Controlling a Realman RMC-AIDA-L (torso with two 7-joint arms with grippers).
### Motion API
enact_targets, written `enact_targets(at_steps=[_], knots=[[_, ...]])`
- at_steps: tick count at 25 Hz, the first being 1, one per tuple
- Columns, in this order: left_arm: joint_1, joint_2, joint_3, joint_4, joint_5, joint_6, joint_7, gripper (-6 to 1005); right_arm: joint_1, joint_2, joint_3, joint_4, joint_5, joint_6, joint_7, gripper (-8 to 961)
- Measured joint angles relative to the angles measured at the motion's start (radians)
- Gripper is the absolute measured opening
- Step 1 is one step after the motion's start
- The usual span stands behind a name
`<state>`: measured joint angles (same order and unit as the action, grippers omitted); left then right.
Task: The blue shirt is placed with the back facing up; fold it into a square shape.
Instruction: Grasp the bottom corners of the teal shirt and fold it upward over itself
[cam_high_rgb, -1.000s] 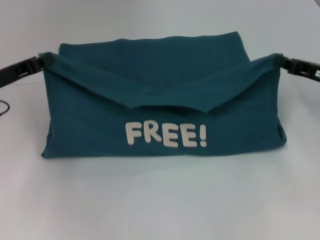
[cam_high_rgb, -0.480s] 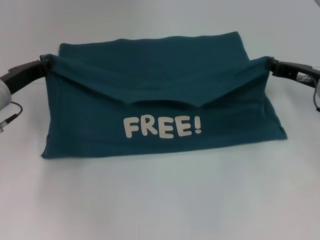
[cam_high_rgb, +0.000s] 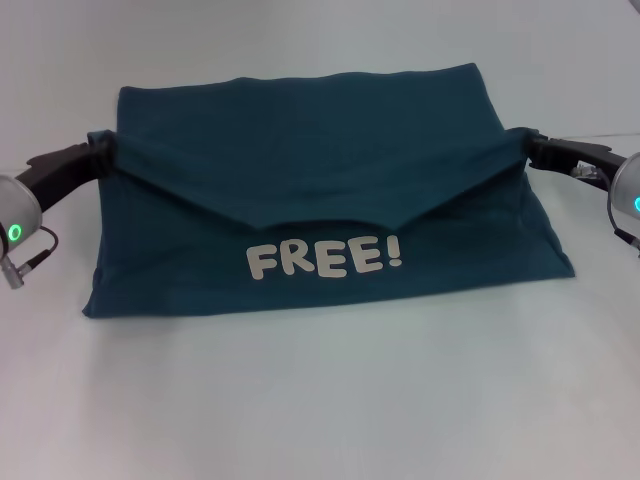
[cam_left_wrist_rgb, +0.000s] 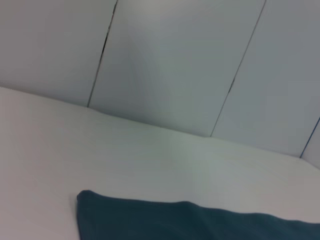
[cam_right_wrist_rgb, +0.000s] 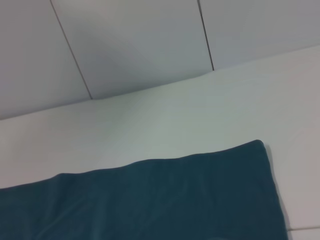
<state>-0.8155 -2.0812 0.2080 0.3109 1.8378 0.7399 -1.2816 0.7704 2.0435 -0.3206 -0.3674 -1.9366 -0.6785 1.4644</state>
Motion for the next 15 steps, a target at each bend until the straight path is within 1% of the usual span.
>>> enact_targets(at_steps=[5, 12, 15], knots=[[-0.002, -0.003, 0.001, -0.015, 0.0, -0.019, 0.03, 24, 0.001, 0.007, -0.001, 0.008, 0.001, 0.013, -0.012, 31], [-0.003, -0.014, 0.006, -0.009, 0.005, -0.02, 0.036, 25, 0.001, 0.026, -0.003, 0.007, 0.001, 0.032, -0.084, 96], [0.001, -0.01, 0.007, -0.004, 0.01, -0.02, 0.032, 87, 0.0, 0.029, 0.001, -0.001, 0.009, 0.034, -0.111, 124]])
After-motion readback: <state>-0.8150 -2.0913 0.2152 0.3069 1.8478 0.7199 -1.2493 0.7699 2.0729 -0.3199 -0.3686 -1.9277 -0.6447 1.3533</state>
